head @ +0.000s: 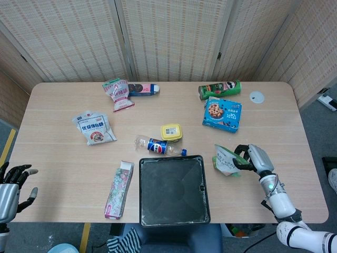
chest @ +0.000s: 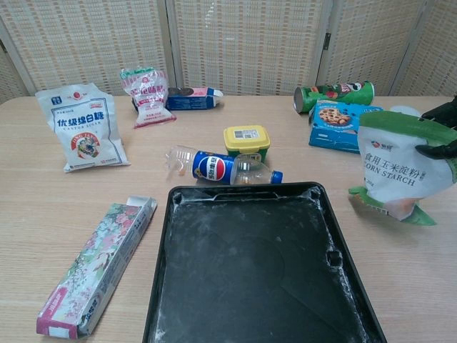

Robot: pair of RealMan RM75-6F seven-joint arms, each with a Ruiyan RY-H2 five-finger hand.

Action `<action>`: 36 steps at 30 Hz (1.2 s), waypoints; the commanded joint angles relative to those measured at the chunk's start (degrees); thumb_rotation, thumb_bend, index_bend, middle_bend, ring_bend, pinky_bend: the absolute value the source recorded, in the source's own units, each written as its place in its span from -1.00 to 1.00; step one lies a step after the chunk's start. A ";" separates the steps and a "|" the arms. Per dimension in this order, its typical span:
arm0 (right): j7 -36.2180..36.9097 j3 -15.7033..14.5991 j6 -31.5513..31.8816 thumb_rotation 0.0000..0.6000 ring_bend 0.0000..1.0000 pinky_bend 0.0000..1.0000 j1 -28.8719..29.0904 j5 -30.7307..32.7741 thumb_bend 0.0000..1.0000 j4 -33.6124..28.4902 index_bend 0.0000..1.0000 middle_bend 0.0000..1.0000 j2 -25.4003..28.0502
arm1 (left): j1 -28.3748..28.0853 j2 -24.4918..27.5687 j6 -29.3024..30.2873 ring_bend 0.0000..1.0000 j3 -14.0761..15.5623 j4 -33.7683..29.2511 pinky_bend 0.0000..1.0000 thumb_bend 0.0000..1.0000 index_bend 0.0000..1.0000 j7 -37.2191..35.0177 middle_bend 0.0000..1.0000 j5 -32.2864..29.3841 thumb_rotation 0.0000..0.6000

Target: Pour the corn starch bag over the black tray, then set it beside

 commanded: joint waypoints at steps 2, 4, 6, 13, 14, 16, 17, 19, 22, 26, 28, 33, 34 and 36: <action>3.20 0.60 -0.34 1.00 0.32 -0.09 -0.68 -1.09 0.16 -0.43 0.34 0.10 -1.66 | 0.04 -0.02 0.07 -0.55 -0.07 0.15 -0.85 -0.13 -0.31 -0.09 -0.50 -0.21 1.00; 5.07 0.79 -1.64 1.00 0.23 -0.17 -0.77 -1.94 0.16 -1.73 0.15 0.00 -1.38 | 0.16 0.04 0.18 -0.55 0.02 0.23 -0.85 -0.13 -0.31 -0.13 -0.50 -0.21 1.00; 6.76 0.79 -2.97 1.00 0.14 -0.25 -0.92 -3.13 0.16 -2.97 -0.06 -0.11 -0.64 | 0.33 0.10 0.33 -0.55 0.07 0.35 -0.85 -0.13 -0.30 -0.24 -0.50 -0.32 1.00; 9.74 -0.74 -4.32 1.00 -0.23 -0.44 -2.16 -10.09 0.00 -5.35 -0.71 -0.49 2.26 | 0.67 0.25 0.51 -0.55 0.21 0.81 -0.85 -0.13 -0.28 -0.66 -0.50 -0.59 1.00; 10.22 -0.88 -3.93 1.00 -0.28 -0.48 -2.48 -11.46 -0.08 -5.53 -0.78 -0.54 2.73 | 0.72 0.22 0.57 -0.55 0.22 0.85 -0.85 -0.13 -0.28 -0.67 -0.50 -0.60 1.00; 11.59 -1.04 -3.62 1.00 -0.35 -0.54 -2.90 -13.78 -0.16 -5.83 -0.85 -0.59 3.47 | 0.78 0.20 0.65 -0.55 0.24 0.87 -0.85 -0.13 -0.28 -0.75 -0.50 -0.59 1.00; 12.28 -1.14 -3.72 1.00 -0.40 -0.58 -3.00 -14.79 -0.21 -5.90 -0.88 -0.62 3.96 | 0.78 0.20 0.69 -0.55 0.23 0.87 -0.85 -0.13 -0.28 -0.78 -0.50 -0.57 1.00; 14.73 -1.46 -4.59 1.00 -0.50 -0.67 -2.89 -18.33 -0.26 -5.81 -0.93 -0.68 5.07 | 0.77 0.22 0.75 -0.55 0.21 0.86 -0.85 -0.13 -0.28 -0.73 -0.50 -0.50 1.00; 20.98 -2.34 -8.09 1.00 -0.63 -0.84 -1.86 -24.17 -0.26 -5.47 -1.00 -0.78 7.36 | 0.73 0.19 0.82 -0.55 0.21 0.70 -0.85 -0.13 -0.28 -0.72 -0.50 -0.32 1.00; 26.40 -3.55 -8.70 1.00 -0.64 -0.84 -1.07 -29.79 -0.26 -4.27 -1.00 -0.79 7.57 | 0.66 0.05 0.76 -0.55 0.26 0.50 -0.85 -0.13 -0.28 -0.35 -0.50 -0.17 1.00; 27.82 -4.34 -8.98 1.00 -0.64 -0.83 -0.69 -31.41 -0.26 -4.28 -1.00 -0.79 7.30 | 0.67 0.09 0.78 -0.55 0.26 0.43 -0.85 -0.13 -0.28 -0.29 -0.50 -0.16 1.00; 29.77 -6.02 -7.95 1.00 -0.64 -0.82 -0.09 -34.79 -0.26 -4.36 -1.00 -0.78 7.03 | 0.81 0.29 0.96 -0.55 0.26 0.38 -0.85 -0.13 -0.28 -0.23 -0.50 -0.23 1.00; 29.95 -6.26 -7.63 1.00 -0.64 -0.82 -0.09 -35.10 -0.26 -4.34 -1.00 -0.78 7.10 | 0.82 0.32 0.93 -0.55 0.28 0.39 -0.85 -0.13 -0.28 -0.23 -0.50 -0.24 1.00; 30.22 -6.52 -6.49 1.00 -0.63 -0.82 -0.23 -35.46 -0.26 -4.08 -1.00 -0.77 7.47 | 0.87 0.34 1.01 -0.55 0.27 0.40 -0.85 -0.13 -0.28 -0.28 -0.50 -0.24 1.00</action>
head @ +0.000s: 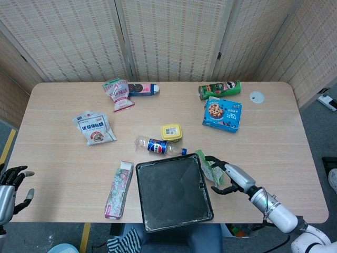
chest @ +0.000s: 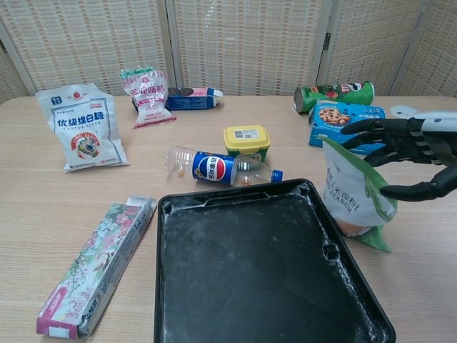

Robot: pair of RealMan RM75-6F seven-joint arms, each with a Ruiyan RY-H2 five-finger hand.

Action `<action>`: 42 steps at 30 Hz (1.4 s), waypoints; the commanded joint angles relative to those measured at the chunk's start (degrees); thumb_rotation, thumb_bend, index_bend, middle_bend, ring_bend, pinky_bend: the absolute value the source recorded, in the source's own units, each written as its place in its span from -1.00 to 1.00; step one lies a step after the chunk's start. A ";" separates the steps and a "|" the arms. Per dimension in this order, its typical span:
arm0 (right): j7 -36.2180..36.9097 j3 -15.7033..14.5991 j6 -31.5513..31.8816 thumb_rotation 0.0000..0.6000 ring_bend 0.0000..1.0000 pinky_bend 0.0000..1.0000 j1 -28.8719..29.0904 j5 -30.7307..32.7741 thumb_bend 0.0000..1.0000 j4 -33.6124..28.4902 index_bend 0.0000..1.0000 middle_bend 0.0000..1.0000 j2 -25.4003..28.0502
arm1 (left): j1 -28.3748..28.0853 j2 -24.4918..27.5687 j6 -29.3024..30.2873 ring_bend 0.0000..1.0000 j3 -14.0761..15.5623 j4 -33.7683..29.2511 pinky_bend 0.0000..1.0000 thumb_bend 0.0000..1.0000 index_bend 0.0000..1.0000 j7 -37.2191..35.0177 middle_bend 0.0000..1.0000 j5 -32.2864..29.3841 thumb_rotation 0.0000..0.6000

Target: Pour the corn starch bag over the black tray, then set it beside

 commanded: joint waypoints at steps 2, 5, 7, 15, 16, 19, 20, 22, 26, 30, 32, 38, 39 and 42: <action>0.09 -0.33 2.72 1.00 -0.61 -0.81 -0.44 -0.52 -0.26 0.71 -1.00 -0.76 0.78 | 0.06 0.01 0.13 -0.55 -0.05 -0.01 -0.85 -0.13 -0.28 -0.07 -0.50 -0.03 1.00; -2.00 -0.38 5.44 1.00 -0.56 -0.76 -1.11 -1.02 -0.26 1.36 -1.00 -0.75 1.70 | 0.06 -0.02 0.15 -0.55 -0.06 -0.02 -0.85 -0.13 -0.28 -0.02 -0.50 -0.01 1.00; -4.01 -0.41 7.00 1.00 -0.54 -0.74 -1.49 -1.34 -0.26 1.85 -1.00 -0.72 2.37 | 0.06 0.00 0.16 -0.55 -0.06 -0.07 -0.85 -0.13 -0.28 0.08 -0.50 0.02 1.00; -15.63 0.21 9.27 1.00 -0.51 -0.73 -1.52 1.39 -0.31 7.71 -0.80 -0.51 2.46 | 0.17 0.14 0.55 -0.55 -0.13 -0.36 -0.85 -0.13 -0.28 0.26 -0.50 0.20 1.00; -16.41 0.13 8.75 1.00 -0.51 -0.73 -1.23 1.74 -0.34 8.32 -0.79 -0.52 2.19 | 0.17 0.16 0.58 -0.55 -0.15 -0.44 -0.85 -0.13 -0.28 0.30 -0.50 0.21 1.00; -19.43 -0.45 6.70 1.00 -0.52 -0.73 0.07 2.05 -0.53 11.10 -0.79 -0.54 0.92 | 0.22 0.22 0.76 -0.55 -0.09 -0.72 -0.85 -0.13 -0.28 0.45 -0.50 0.44 1.00; -20.87 -0.77 6.16 1.00 -0.53 -0.73 0.61 1.66 -0.61 12.52 -0.79 -0.56 0.20 | 0.25 0.31 0.81 -0.55 -0.05 -0.84 -0.85 -0.13 -0.28 0.54 -0.50 0.54 1.00; -22.70 -1.60 5.08 1.00 -0.55 -0.73 1.65 0.15 -0.73 14.82 -0.76 -0.58 -0.63 | 0.30 0.47 0.88 -0.55 -0.07 -1.10 -0.85 -0.13 -0.28 0.70 -0.50 0.51 1.00; -22.12 -3.03 2.79 1.00 -0.59 -0.76 3.83 -2.17 -0.83 19.22 -0.74 -0.62 -2.98 | 0.44 0.91 1.10 -0.55 -0.08 -1.66 -0.85 -0.13 -0.28 1.06 -0.50 0.53 1.00; -20.91 -4.06 1.69 1.00 -0.59 -0.77 5.52 -3.89 -0.83 23.65 -0.74 -0.63 -6.21 | 0.52 1.03 1.14 -0.55 0.01 -2.21 -0.85 -0.13 -0.28 1.41 -0.50 0.64 1.00; -19.75 -4.54 1.22 1.00 -0.59 -0.77 6.28 -4.59 -0.84 25.24 -0.74 -0.63 -7.58 | 0.50 1.10 1.09 -0.55 0.03 -2.42 -0.85 -0.13 -0.28 1.62 -0.50 0.67 1.00; -17.35 -6.12 0.68 1.00 -0.60 -0.77 8.45 -6.82 -0.84 31.42 -0.71 -0.63 -12.06 | 0.59 1.41 1.54 -0.55 -0.20 -2.97 -0.85 -0.13 -0.28 2.07 -0.50 0.76 1.00; -17.16 -6.36 0.72 1.00 -0.60 -0.77 8.75 -7.22 -0.84 32.49 -0.70 -0.63 -12.78 | 0.58 1.45 1.49 -0.55 -0.19 -3.04 -0.85 -0.13 -0.28 2.15 -0.50 0.75 1.00; -15.79 -7.10 0.79 1.00 -0.60 -0.77 9.74 -8.24 -0.85 35.71 -0.67 -0.63 -15.14 | 0.49 1.55 1.29 -0.55 -0.13 -3.35 -0.85 -0.13 -0.28 2.58 -0.50 0.86 1.00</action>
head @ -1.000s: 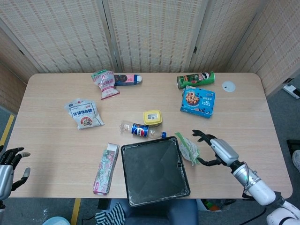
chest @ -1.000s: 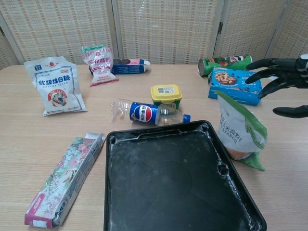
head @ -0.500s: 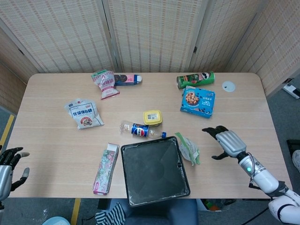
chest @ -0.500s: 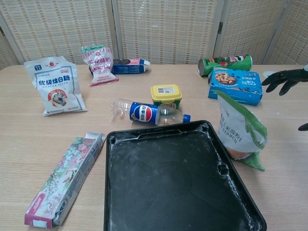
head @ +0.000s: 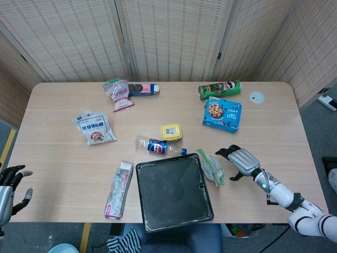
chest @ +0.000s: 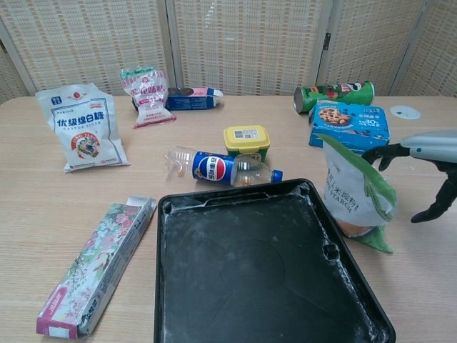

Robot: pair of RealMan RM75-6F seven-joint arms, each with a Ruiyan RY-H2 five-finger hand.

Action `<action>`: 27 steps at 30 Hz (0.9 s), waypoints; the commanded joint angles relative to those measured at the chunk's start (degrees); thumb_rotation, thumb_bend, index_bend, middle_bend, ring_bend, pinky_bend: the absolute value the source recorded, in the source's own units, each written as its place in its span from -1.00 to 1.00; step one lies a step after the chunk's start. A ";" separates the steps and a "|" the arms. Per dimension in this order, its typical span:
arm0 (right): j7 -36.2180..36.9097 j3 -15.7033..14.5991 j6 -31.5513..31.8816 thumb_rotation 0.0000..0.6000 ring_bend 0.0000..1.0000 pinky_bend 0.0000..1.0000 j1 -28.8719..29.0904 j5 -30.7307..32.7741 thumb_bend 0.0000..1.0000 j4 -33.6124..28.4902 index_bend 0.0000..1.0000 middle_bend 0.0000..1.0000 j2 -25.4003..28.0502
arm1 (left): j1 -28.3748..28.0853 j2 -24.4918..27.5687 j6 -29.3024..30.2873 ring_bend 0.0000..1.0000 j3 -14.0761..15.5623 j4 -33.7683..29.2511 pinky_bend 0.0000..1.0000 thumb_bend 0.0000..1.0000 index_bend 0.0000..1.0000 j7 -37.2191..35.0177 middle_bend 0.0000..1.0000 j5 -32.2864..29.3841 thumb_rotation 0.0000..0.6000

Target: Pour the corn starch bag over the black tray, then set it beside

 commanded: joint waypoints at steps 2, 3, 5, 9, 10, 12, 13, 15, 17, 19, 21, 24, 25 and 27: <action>2.61 -1.41 0.13 1.00 -0.59 -0.77 1.78 -1.87 -0.85 4.80 -0.65 -0.62 -3.83 | -0.07 0.05 -0.06 -0.55 0.02 -0.40 -0.85 -0.13 -0.28 0.38 -0.50 0.14 1.00; 3.07 -1.62 0.21 1.00 -0.59 -0.77 2.05 -2.12 -0.85 5.64 -0.63 -0.61 -4.51 | -0.07 0.07 -0.05 -0.55 0.00 -0.47 -0.85 -0.13 -0.28 0.49 -0.50 0.16 1.00; 4.12 -1.94 0.54 1.00 -0.58 -0.77 2.45 -2.46 -0.84 7.12 -0.62 -0.60 -5.81 | -0.05 0.15 0.02 -0.55 -0.03 -0.61 -0.85 -0.13 -0.28 0.70 -0.50 0.16 1.00; 6.48 -2.41 2.01 1.00 -0.55 -0.75 2.87 -2.86 -0.85 10.51 -0.56 -0.57 -8.63 | 0.13 0.40 0.21 -0.55 -0.04 -0.86 -0.85 -0.13 -0.28 0.91 -0.50 0.06 1.00; 6.93 -2.49 2.44 1.00 -0.54 -0.74 2.85 -2.88 -0.84 11.17 -0.54 -0.56 -9.15 | 0.18 0.46 0.28 -0.55 -0.03 -0.90 -0.85 -0.13 -0.28 0.90 -0.50 0.06 1.00; 7.80 -2.79 3.26 1.00 -0.51 -0.70 2.75 -2.92 -0.85 12.54 -0.49 -0.52 -10.15 | 0.32 0.62 0.42 -0.55 -0.01 -0.93 -0.85 -0.13 -0.28 0.89 -0.50 0.01 1.00; 8.00 -2.94 3.48 1.00 -0.50 -0.69 2.71 -2.92 -0.84 13.06 -0.47 -0.51 -10.50 | 0.36 0.68 0.44 -0.55 0.00 -0.93 -0.85 -0.13 -0.28 0.88 -0.50 -0.03 1.00; 8.42 -3.14 4.12 1.00 -0.47 -0.66 2.47 -2.71 -0.85 14.11 -0.41 -0.48 -11.33 | 0.42 0.72 0.43 -0.55 0.00 -0.90 -0.85 -0.13 -0.28 0.80 -0.50 -0.11 1.00; 8.86 -3.28 4.60 1.00 -0.45 -0.63 2.23 -2.39 -0.84 14.99 -0.35 -0.46 -12.08 | 0.43 0.70 0.37 -0.55 0.05 -0.84 -0.85 -0.13 -0.28 0.74 -0.50 -0.08 1.00; 9.19 -3.29 5.14 1.00 -0.42 -0.60 1.98 -2.07 -0.84 15.62 -0.29 -0.43 -12.69 | 0.43 0.67 0.34 -0.55 0.10 -0.80 -0.85 -0.13 -0.28 0.66 -0.50 -0.01 1.00; 9.31 -3.33 5.79 1.00 -0.38 -0.57 1.63 -1.74 -0.84 16.23 -0.21 -0.39 -13.27 | 0.47 0.67 0.35 -0.55 0.10 -0.70 -0.85 -0.13 -0.28 0.57 -0.50 -0.04 1.00; 8.45 -3.27 6.59 1.00 -0.32 -0.55 1.17 -1.28 -0.75 17.06 -0.07 -0.31 -14.06 | 0.47 0.71 0.34 -0.55 0.03 -0.57 -0.85 -0.13 -0.28 0.40 -0.50 -0.13 1.00; 8.04 -3.20 6.84 1.00 -0.30 -0.54 1.04 -1.11 -0.71 17.20 -0.03 -0.29 -14.24 | 0.47 0.73 0.35 -0.55 0.02 -0.55 -0.85 -0.13 -0.28 0.37 -0.50 -0.10 1.00; 7.08 -2.98 7.35 1.00 -0.25 -0.50 0.78 -0.68 -0.57 17.16 0.07 -0.21 -14.45 | 0.51 0.73 0.44 -0.55 0.04 -0.45 -0.85 -0.13 -0.28 0.25 -0.50 -0.02 1.00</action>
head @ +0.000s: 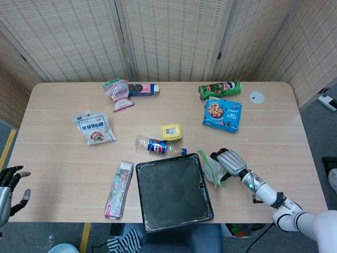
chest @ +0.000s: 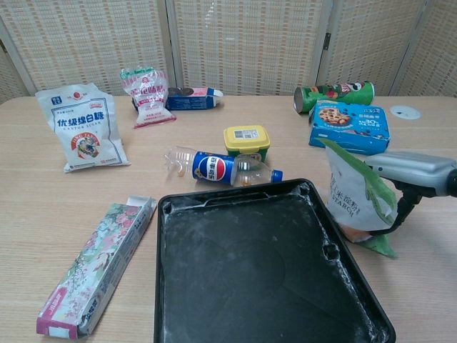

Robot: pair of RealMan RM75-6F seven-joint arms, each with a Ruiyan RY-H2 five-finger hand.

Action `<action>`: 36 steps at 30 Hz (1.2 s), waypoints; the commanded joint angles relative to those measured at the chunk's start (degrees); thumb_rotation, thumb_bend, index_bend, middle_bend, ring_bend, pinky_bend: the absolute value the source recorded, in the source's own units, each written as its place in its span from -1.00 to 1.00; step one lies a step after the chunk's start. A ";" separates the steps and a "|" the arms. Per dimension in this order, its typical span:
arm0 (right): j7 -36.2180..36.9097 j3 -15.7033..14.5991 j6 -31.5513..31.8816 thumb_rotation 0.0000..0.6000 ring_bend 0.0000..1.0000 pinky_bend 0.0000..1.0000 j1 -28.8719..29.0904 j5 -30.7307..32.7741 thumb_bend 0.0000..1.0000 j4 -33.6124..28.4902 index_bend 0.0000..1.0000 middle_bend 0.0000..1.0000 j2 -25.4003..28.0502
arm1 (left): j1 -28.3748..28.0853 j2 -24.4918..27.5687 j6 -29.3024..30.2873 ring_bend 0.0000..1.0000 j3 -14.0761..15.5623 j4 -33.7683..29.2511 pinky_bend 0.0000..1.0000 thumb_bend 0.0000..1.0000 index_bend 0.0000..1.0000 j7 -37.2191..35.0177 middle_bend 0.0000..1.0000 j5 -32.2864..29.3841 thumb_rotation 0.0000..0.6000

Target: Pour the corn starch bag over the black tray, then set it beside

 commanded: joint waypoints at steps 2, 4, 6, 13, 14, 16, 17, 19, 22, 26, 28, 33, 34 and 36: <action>-2.11 0.66 1.24 1.00 -0.20 -0.46 -0.65 1.04 -0.44 -0.13 0.16 -0.14 -0.36 | 0.09 -0.05 0.08 -0.55 0.01 0.13 -0.85 -0.13 -0.28 -0.21 -0.50 -0.03 1.00; -3.28 1.13 1.89 1.00 -0.15 -0.42 -1.01 1.66 -0.34 -0.46 0.24 -0.08 -0.34 | 0.12 -0.13 0.03 -0.55 0.03 0.23 -0.85 -0.13 -0.28 -0.25 -0.50 -0.11 1.00; -4.44 1.60 2.67 1.00 -0.10 -0.38 -1.43 2.28 -0.24 -0.85 0.32 -0.02 -0.22 | 0.11 -0.20 -0.07 -0.55 0.08 0.40 -0.85 -0.13 -0.28 -0.32 -0.50 -0.09 1.00; -9.33 3.68 8.01 1.00 0.04 -0.29 -2.91 3.24 -0.16 -3.78 0.41 0.07 1.59 | 0.11 -0.11 -0.13 -0.55 0.02 0.58 -0.85 -0.13 -0.28 -0.42 -0.50 -0.18 1.00; -10.46 4.07 8.73 1.00 0.07 -0.27 -2.90 3.23 -0.15 -4.85 0.42 0.08 2.26 | 0.09 -0.06 -0.14 -0.55 0.00 0.58 -0.85 -0.13 -0.28 -0.41 -0.50 -0.16 1.00; -13.81 5.05 10.38 1.00 0.13 -0.23 -2.69 3.03 -0.13 -7.61 0.44 0.11 3.92 | 0.03 -0.11 -0.13 -0.55 -0.08 0.56 -0.85 -0.13 -0.28 -0.50 -0.50 -0.14 1.00; -15.54 5.42 10.94 1.00 0.16 -0.22 -2.55 2.86 -0.11 -8.80 0.46 0.12 4.59 | 0.02 -0.16 -0.14 -0.55 -0.08 0.59 -0.85 -0.13 -0.28 -0.59 -0.50 -0.12 1.00; -19.83 6.17 11.95 1.00 0.22 -0.19 -2.05 2.31 -0.07 -11.82 0.49 0.15 6.10 | -0.01 -0.38 -0.21 -0.55 -0.02 0.71 -0.85 -0.13 -0.28 -0.76 -0.50 -0.03 1.00; -27.43 6.89 12.70 1.00 0.29 -0.14 -0.93 0.82 -0.01 -15.75 0.52 0.19 7.95 | -0.07 -0.59 -0.28 -0.55 0.05 0.94 -0.85 -0.13 -0.28 -0.98 -0.50 0.15 1.00; -36.97 7.91 11.61 1.00 0.36 -0.04 0.87 -0.16 0.05 -20.79 0.58 0.24 9.43 | -0.03 -0.62 -0.04 -0.55 -0.05 1.28 -0.85 -0.13 -0.28 -1.57 -0.50 0.21 1.00; -40.13 8.28 10.65 1.00 0.39 -0.02 1.72 -0.35 0.08 -22.41 0.60 0.26 9.74 | 0.01 -0.66 0.07 -0.55 -0.09 1.50 -0.85 -0.13 -0.28 -1.86 -0.50 0.19 1.00; -48.44 9.06 9.20 1.00 0.46 0.03 3.72 -1.45 0.15 -24.56 0.65 0.31 8.95 | 0.18 -0.85 0.18 -0.55 -0.08 2.17 -0.85 -0.13 -0.28 -2.53 -0.50 -0.02 1.00; -50.10 9.13 9.02 1.00 0.48 0.05 4.04 -1.77 0.16 -24.56 0.66 0.32 8.65 | 0.21 -0.90 0.20 -0.55 -0.08 2.31 -0.85 -0.13 -0.28 -2.64 -0.50 -0.06 1.00; -53.60 9.29 8.52 1.00 0.53 0.07 4.65 -2.17 0.16 -24.79 0.67 0.32 7.85 | 0.24 -1.00 0.19 -0.55 -0.09 2.58 -0.85 -0.13 -0.28 -2.89 -0.50 -0.13 1.00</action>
